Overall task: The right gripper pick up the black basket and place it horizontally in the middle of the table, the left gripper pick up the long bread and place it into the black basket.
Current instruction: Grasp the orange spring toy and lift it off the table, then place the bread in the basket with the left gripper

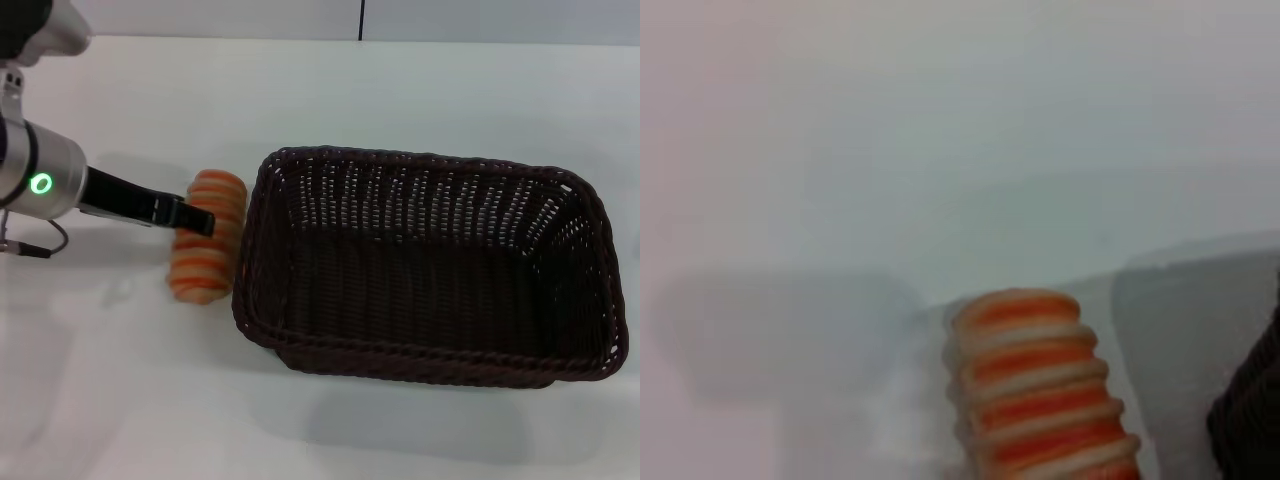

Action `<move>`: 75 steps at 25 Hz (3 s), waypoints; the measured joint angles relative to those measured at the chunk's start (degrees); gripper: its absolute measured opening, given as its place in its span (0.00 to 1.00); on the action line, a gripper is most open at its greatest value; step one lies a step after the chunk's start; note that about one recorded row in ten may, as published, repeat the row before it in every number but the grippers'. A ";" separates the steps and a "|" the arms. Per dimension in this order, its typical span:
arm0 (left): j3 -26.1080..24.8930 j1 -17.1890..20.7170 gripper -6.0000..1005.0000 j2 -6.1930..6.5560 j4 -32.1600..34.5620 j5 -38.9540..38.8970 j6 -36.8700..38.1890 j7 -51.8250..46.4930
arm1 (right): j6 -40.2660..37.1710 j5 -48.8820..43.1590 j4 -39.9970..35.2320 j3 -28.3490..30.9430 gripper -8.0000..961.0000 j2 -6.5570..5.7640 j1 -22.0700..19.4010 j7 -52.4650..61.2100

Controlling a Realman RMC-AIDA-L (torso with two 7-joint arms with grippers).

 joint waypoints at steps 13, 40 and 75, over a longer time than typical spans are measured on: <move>1.64 -2.14 0.77 -0.27 5.46 -2.97 1.71 1.44 | 0.00 0.00 -0.10 -0.18 0.30 0.05 0.27 -0.11; 2.41 -4.22 0.72 -0.09 13.74 -5.01 6.34 3.72 | 0.01 -0.70 -0.25 0.16 0.30 0.09 0.36 -0.11; -7.96 -2.49 0.27 0.21 -12.41 -5.41 1.11 13.91 | 1.96 -0.79 -0.26 2.40 0.30 -0.07 1.09 -0.10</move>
